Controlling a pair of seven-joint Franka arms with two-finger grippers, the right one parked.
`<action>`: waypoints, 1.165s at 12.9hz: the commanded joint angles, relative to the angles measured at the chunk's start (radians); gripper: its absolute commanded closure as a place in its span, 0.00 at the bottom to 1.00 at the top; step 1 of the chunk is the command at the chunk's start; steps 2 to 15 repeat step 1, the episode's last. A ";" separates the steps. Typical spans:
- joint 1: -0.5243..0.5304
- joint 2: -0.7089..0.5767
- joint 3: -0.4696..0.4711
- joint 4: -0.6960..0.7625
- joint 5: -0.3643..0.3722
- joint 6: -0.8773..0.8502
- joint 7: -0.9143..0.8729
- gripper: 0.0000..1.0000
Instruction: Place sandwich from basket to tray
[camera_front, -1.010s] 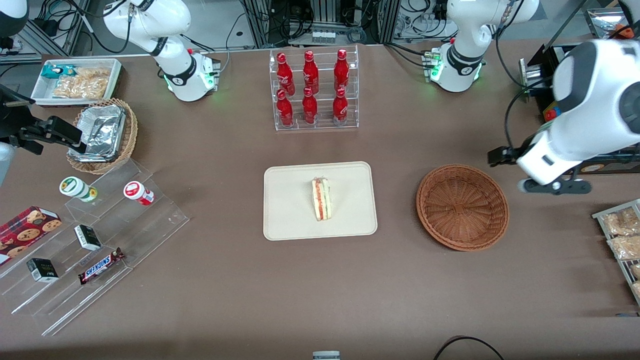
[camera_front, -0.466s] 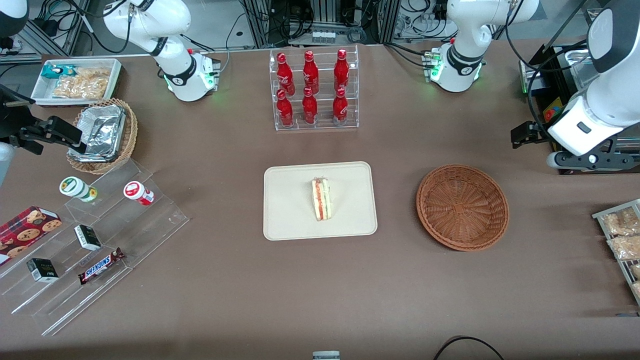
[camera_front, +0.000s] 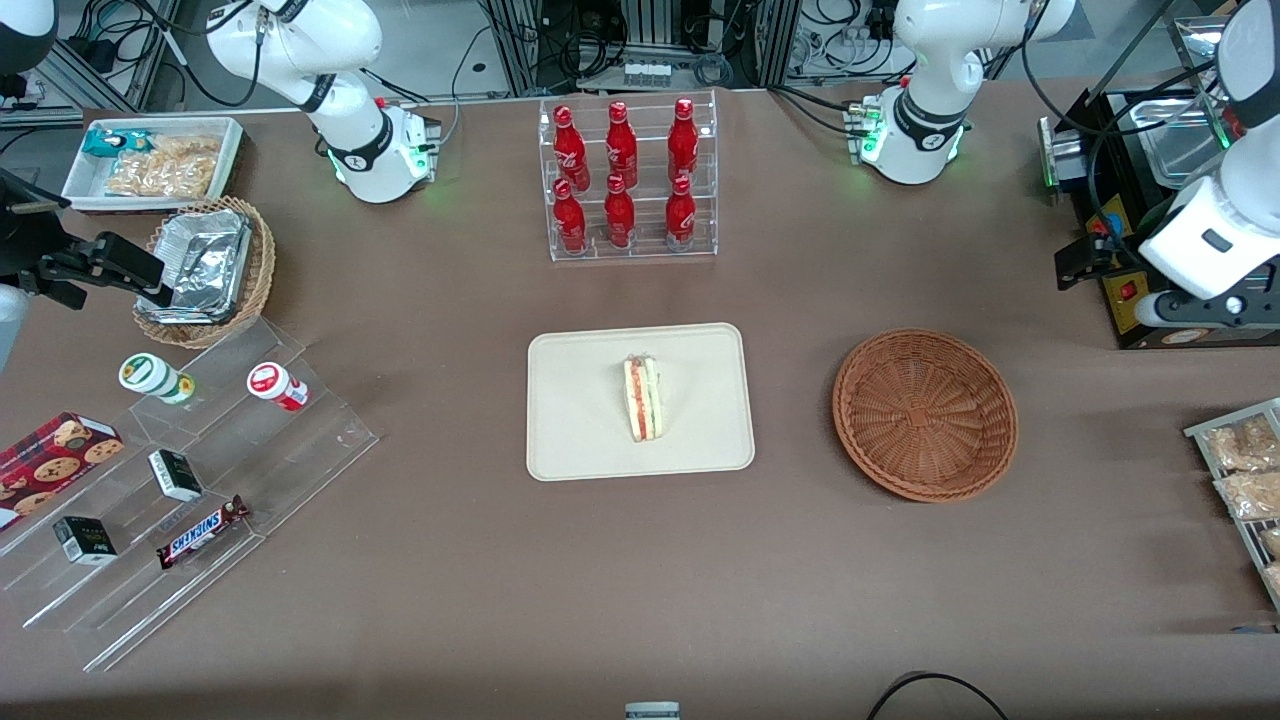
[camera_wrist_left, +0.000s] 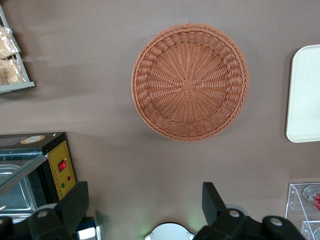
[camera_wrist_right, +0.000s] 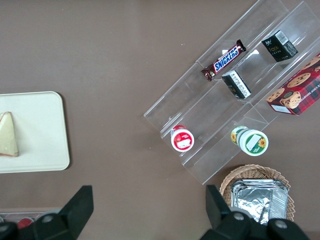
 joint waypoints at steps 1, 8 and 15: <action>0.020 -0.001 -0.017 0.050 0.000 -0.040 0.006 0.00; 0.020 -0.001 -0.017 0.050 0.000 -0.040 0.006 0.00; 0.020 -0.001 -0.017 0.050 0.000 -0.040 0.006 0.00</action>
